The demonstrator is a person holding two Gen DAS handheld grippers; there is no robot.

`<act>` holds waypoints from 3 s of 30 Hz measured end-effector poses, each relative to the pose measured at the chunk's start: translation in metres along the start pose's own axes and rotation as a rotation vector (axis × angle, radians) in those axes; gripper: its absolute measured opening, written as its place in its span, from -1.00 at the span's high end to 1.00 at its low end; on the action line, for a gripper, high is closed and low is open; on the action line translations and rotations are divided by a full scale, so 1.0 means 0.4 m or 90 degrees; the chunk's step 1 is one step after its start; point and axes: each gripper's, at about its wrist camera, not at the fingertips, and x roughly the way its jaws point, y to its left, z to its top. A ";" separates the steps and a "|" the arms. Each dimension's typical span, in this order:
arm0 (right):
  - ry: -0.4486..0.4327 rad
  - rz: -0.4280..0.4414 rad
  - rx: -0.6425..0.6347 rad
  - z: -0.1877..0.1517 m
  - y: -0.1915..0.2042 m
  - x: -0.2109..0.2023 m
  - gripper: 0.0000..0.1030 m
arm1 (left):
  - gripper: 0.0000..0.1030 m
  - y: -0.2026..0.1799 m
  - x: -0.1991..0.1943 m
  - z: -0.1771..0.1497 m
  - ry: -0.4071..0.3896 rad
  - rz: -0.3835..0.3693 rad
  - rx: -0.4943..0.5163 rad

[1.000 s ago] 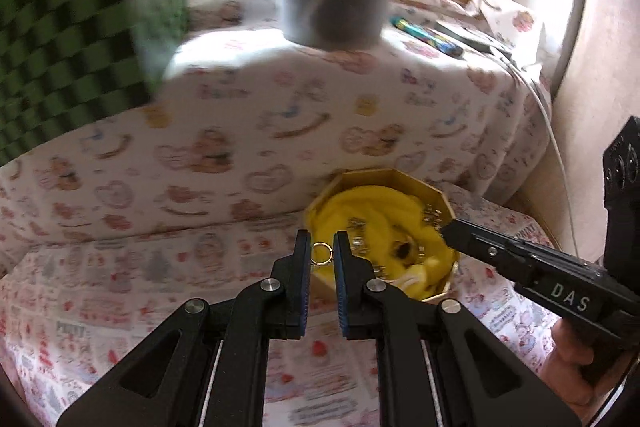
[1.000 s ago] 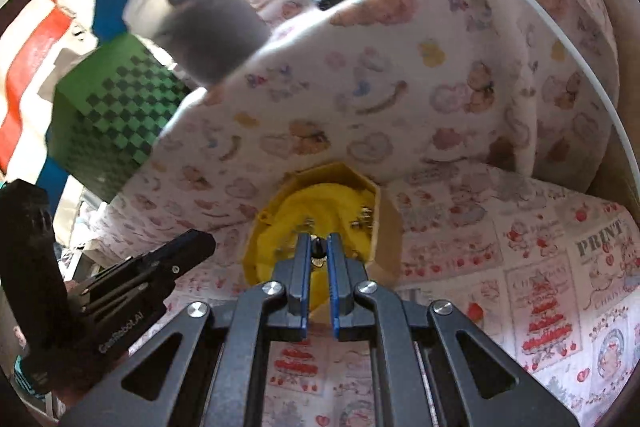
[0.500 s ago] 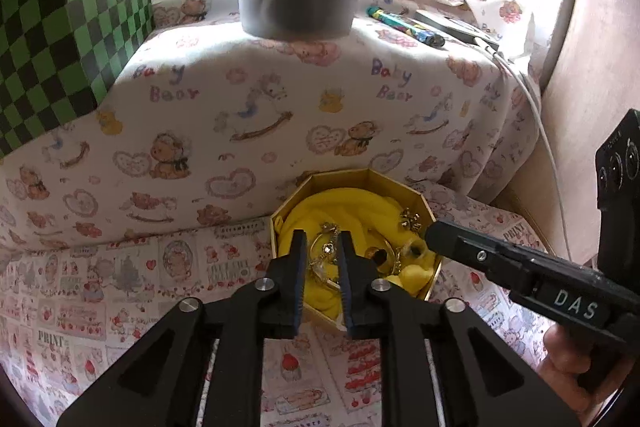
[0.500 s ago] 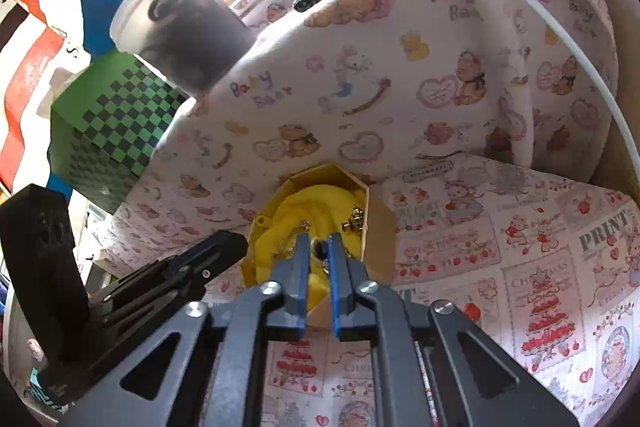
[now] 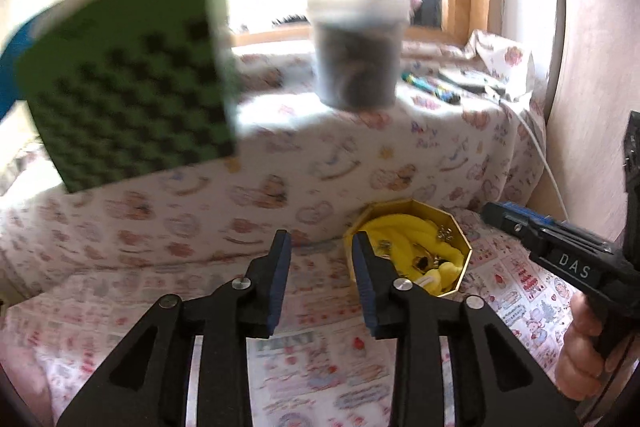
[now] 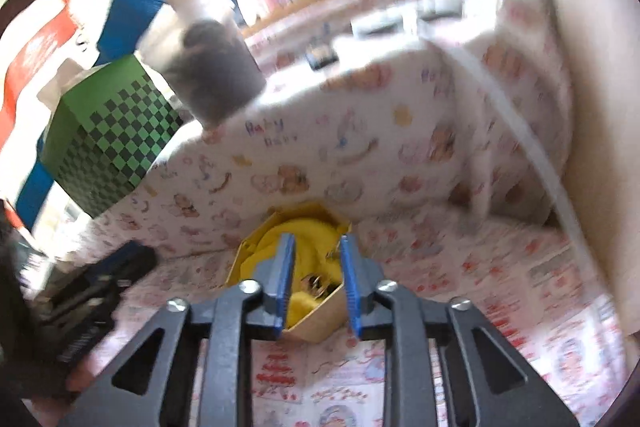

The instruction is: Organize jewelry

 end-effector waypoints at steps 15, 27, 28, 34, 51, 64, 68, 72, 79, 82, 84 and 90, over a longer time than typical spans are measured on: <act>-0.205 0.021 -0.180 -0.050 0.192 -0.202 -0.60 | -0.63 0.122 -0.278 -0.090 -0.219 0.048 -0.051; -0.239 0.020 -0.224 -0.126 0.206 -0.173 -1.00 | -0.95 0.181 -0.255 -0.155 -0.269 0.066 -0.073; -0.237 0.019 -0.223 -0.130 0.204 -0.168 -1.00 | -0.95 0.184 -0.247 -0.162 -0.267 0.063 -0.074; -0.210 0.009 -0.241 -0.153 0.203 -0.128 -1.00 | -0.95 0.183 -0.198 -0.192 -0.252 0.093 -0.068; -0.177 -0.015 -0.231 -0.166 0.182 -0.082 -1.00 | -0.96 0.227 -0.130 -0.235 -0.208 0.150 -0.094; -0.180 -0.027 -0.228 -0.165 0.181 -0.085 -1.00 | -0.99 0.233 -0.135 -0.240 -0.210 0.151 -0.099; -0.181 -0.027 -0.227 -0.165 0.181 -0.084 -1.00 | -0.99 0.225 -0.136 -0.238 -0.209 0.149 -0.090; -0.181 -0.027 -0.226 -0.165 0.179 -0.084 -1.00 | -0.99 0.229 -0.133 -0.238 -0.205 0.153 -0.095; -0.181 -0.030 -0.226 -0.167 0.179 -0.085 -1.00 | -0.99 0.229 -0.135 -0.239 -0.207 0.165 -0.099; -0.184 -0.035 -0.222 -0.165 0.176 -0.087 -1.00 | -0.99 0.233 -0.134 -0.239 -0.204 0.166 -0.104; -0.181 -0.035 -0.221 -0.164 0.176 -0.085 -1.00 | -0.99 0.233 -0.133 -0.239 -0.203 0.168 -0.104; -0.181 -0.033 -0.228 -0.165 0.180 -0.085 -1.00 | -0.99 0.236 -0.132 -0.239 -0.202 0.171 -0.106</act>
